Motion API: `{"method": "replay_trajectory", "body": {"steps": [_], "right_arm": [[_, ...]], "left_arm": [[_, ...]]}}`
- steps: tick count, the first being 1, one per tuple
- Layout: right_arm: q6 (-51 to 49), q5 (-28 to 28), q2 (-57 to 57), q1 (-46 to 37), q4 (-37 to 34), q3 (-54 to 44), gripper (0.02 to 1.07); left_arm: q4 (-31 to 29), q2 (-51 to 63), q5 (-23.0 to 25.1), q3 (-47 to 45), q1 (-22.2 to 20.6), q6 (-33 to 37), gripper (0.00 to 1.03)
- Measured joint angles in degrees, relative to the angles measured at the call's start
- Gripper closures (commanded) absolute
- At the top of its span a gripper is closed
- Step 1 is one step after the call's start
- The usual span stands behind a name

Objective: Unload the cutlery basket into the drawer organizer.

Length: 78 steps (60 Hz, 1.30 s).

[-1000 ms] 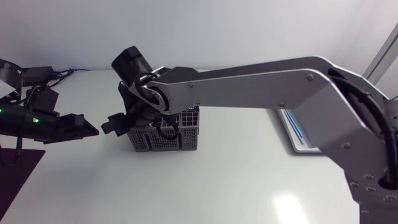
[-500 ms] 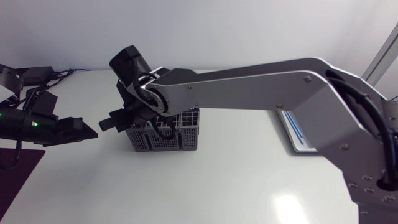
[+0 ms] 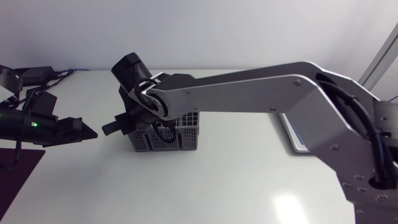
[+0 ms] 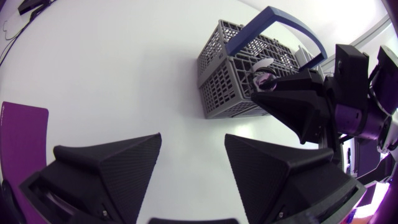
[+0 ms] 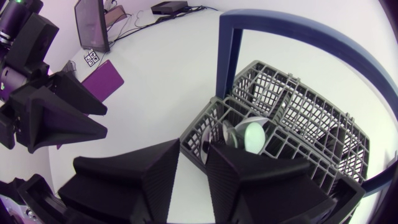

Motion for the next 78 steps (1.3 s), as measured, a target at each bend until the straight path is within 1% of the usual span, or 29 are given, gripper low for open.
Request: {"method": "replay_trajectory", "body": {"steps": [12, 29, 46, 56, 68, 75, 76, 78], "right_arm": [[0.0, 0.0, 0.0, 0.0, 1.1, -1.0, 0.80], [0.0, 0.1, -0.1, -0.4, 2.9, -1.9, 0.80], [0.0, 2.2, -1.7, -0.4, 5.7, -4.2, 0.80], [0.0, 2.6, -1.9, -0.4, 5.8, -4.4, 0.80], [0.0, 2.6, -1.9, -0.4, 6.6, -4.4, 0.88], [0.0, 2.6, -1.9, -0.4, 7.1, -4.4, 0.89], [0.0, 2.6, -1.9, -0.4, 7.1, -4.4, 0.92], [0.0, 2.6, -1.9, -0.4, 7.1, -4.5, 0.93]], "left_arm": [[0.0, -0.3, 0.2, -0.1, 0.0, 0.0, 0.31], [0.0, -0.3, 0.2, -0.5, 0.0, 0.0, 0.31], [0.5, -0.3, 0.2, -0.6, 0.0, 0.0, 0.31], [0.5, -0.3, 0.2, -0.8, 0.0, 0.0, 0.31], [0.5, -0.3, 0.2, -0.8, 0.0, 0.0, 0.31], [0.5, -0.3, 0.2, -0.8, 0.0, 0.0, 0.31], [0.5, -0.3, 0.2, -0.8, 0.0, 0.0, 0.31], [0.5, -0.4, 0.2, -0.8, 0.0, 0.0, 0.31]]}}
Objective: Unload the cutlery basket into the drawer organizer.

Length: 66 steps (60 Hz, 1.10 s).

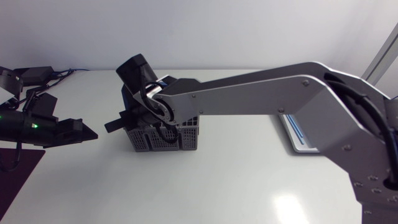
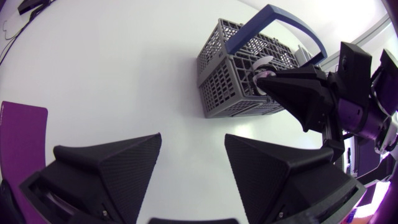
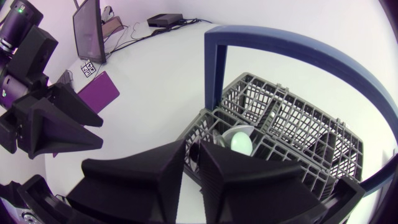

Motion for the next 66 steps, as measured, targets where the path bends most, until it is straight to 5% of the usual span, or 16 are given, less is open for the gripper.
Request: {"method": "replay_trajectory", "body": {"steps": [66], "right_arm": [[0.0, -5.8, -5.4, -1.1, 1.7, -2.8, 1.00]], "left_arm": [[-0.2, -1.5, 0.0, -0.9, 0.0, 0.0, 0.31]]}}
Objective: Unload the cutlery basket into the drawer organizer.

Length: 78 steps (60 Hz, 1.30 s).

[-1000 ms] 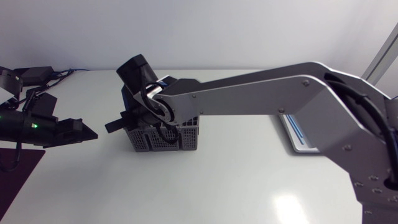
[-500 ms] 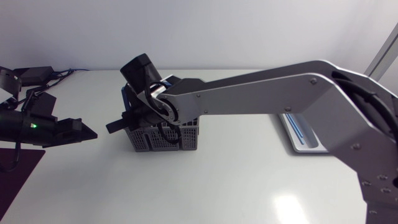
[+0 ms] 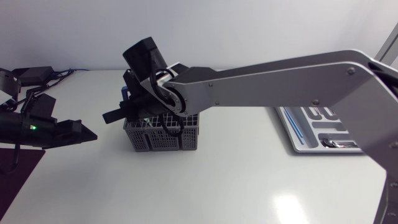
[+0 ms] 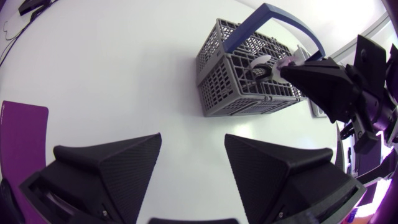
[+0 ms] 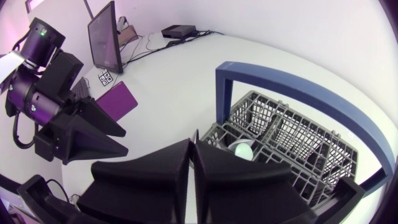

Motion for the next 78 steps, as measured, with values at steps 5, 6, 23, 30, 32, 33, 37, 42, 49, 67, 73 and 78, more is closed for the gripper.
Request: {"method": "replay_trajectory", "body": {"steps": [5, 6, 23, 30, 32, 33, 37, 42, 49, 67, 73, 78], "right_arm": [[0.0, -0.9, -1.0, 0.0, 0.0, -0.3, 1.00], [0.0, -1.1, -1.2, 0.0, 0.0, -0.3, 1.00], [0.0, -2.9, -4.4, 0.0, 0.2, -0.9, 1.00], [0.0, -3.9, -6.4, -0.2, 0.2, -1.5, 1.00], [0.0, -4.1, -7.0, -0.3, 0.2, -1.6, 1.00], [0.0, -4.2, -7.4, -0.4, 0.2, -1.6, 1.00], [0.0, -4.5, -8.8, -0.9, 0.2, -1.7, 1.00], [0.0, -5.0, -11.1, -1.8, -0.5, -1.7, 1.00], [-0.3, -6.1, -14.8, -3.6, -2.1, -1.7, 1.00], [-3.3, -8.2, -21.6, -7.3, -9.2, -3.0, 1.00], [-4.6, -8.4, -23.9, -7.9, -11.7, -4.5, 1.00], [-5.4, -8.5, -26.2, -9.0, -13.6, -6.3, 1.00]], "left_arm": [[0.0, 0.0, 0.0, 0.0, 0.0, 0.0, 0.31], [0.0, 0.0, 0.0, 0.0, 0.0, 0.0, 0.31], [0.0, -0.7, 0.0, 0.0, 0.0, 0.0, 0.31], [0.0, -1.0, 0.0, -0.1, -0.4, 0.0, 0.31], [0.0, -1.1, 0.0, -0.2, -0.6, 0.0, 0.31], [0.0, -1.2, 0.0, -0.2, -0.8, 0.0, 0.31], [0.0, -1.5, 0.0, -0.2, -1.5, -0.1, 0.31], [0.0, -2.1, 0.0, -0.2, -2.5, -0.8, 0.31], [0.0, -2.6, 0.0, -0.2, -3.8, -3.1, 0.31], [0.2, -2.8, -0.1, 1.6, -9.4, -14.7, 0.31], [0.1, -2.7, -2.5, 3.3, -12.3, -20.7, 0.31], [0.0, -2.5, -4.6, 4.9, -15.2, -25.4, 0.31]]}}
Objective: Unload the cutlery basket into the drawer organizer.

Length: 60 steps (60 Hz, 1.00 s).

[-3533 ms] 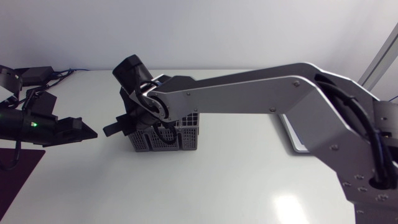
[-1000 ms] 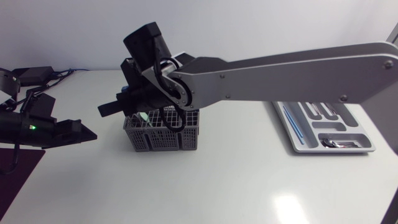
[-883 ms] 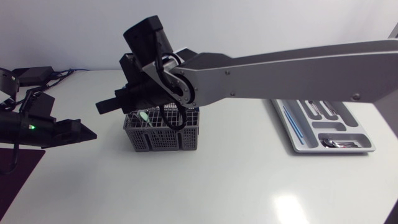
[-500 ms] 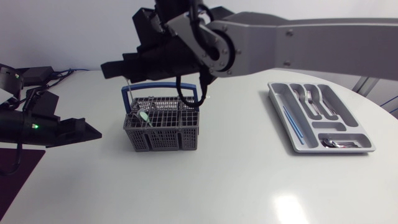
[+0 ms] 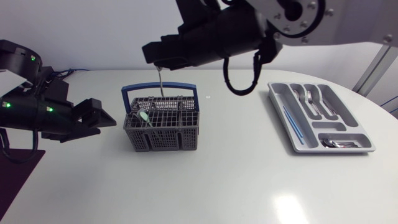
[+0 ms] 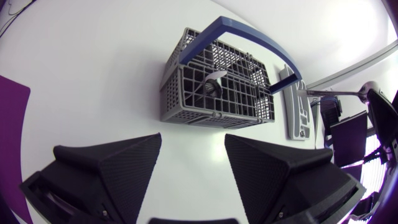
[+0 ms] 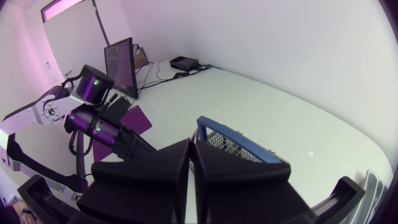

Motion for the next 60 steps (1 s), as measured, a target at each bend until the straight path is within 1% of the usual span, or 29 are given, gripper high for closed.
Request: {"method": "replay_trajectory", "body": {"steps": [12, 17, 20, 27, 40, 54, 60], "right_arm": [[-2.5, -0.2, -7.5, -4.2, -3.8, -5.4, 1.00], [-3.7, -0.6, -10.8, -6.1, -5.4, -7.7, 1.00], [-4.2, -1.5, -12.5, -7.6, -6.3, -9.0, 1.00], [-6.2, -2.6, -16.2, -11.3, -9.1, -12.0, 1.00], [-10.3, -4.5, -21.2, -20.8, -14.1, -16.0, 1.00], [-20.1, -4.6, -25.0, -33.7, -21.1, -18.8, 1.00], [-24.0, -4.6, -25.2, -38.1, -22.8, -20.0, 1.00]], "left_arm": [[0.0, 1.4, -6.2, 2.9, -7.6, -9.3, 0.31], [0.0, 2.7, -8.7, 4.1, -9.9, -12.3, 0.31], [0.0, 3.5, -9.2, 5.1, -10.7, -14.0, 0.31], [0.0, 5.6, -11.9, 7.0, -12.0, -17.2, 0.31], [0.0, 9.2, -14.6, 8.7, -14.0, -22.3, 0.32], [-0.2, 11.7, -17.0, 11.3, -15.2, -27.5, 0.32], [-0.3, 13.0, -18.1, 11.8, -15.6, -29.2, 0.32]]}}
